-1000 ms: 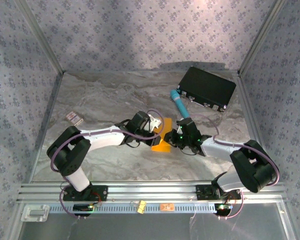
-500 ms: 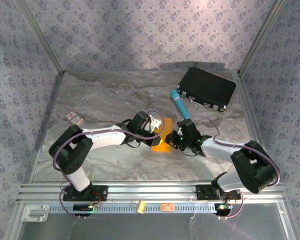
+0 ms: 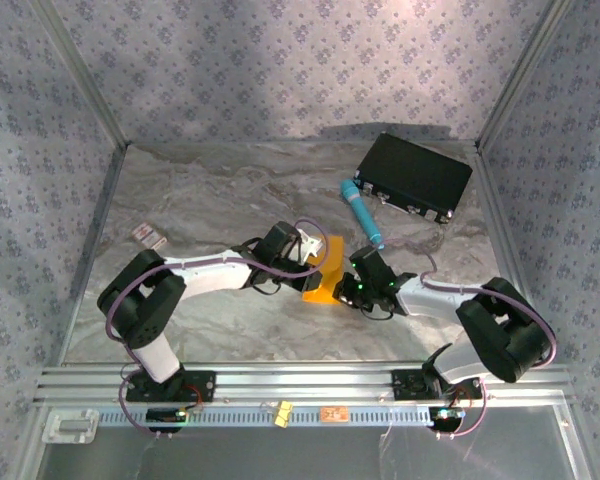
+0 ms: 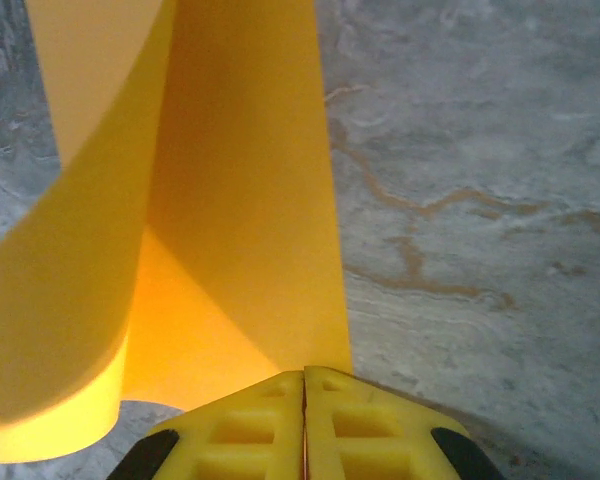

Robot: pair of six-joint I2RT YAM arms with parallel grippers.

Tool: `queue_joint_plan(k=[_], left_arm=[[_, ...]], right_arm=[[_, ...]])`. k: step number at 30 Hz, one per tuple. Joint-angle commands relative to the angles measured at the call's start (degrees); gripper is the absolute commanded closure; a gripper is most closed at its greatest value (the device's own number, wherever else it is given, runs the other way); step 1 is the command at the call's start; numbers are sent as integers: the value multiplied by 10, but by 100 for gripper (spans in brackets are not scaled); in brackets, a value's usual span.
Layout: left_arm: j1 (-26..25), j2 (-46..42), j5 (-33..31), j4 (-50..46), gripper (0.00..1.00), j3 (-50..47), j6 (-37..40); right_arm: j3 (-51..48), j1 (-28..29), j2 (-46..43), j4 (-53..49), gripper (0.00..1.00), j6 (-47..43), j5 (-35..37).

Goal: Fold a paper plane with a square sheet of paper (pick it up from the middle)
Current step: Fold the triangle a second time at the center of the table.

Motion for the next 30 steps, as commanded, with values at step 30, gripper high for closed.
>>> queue_joint_plan(k=[30], left_arm=[[1, 1, -4, 75, 100, -25, -97]], right_arm=[[38, 4, 21, -10, 90, -21, -7]])
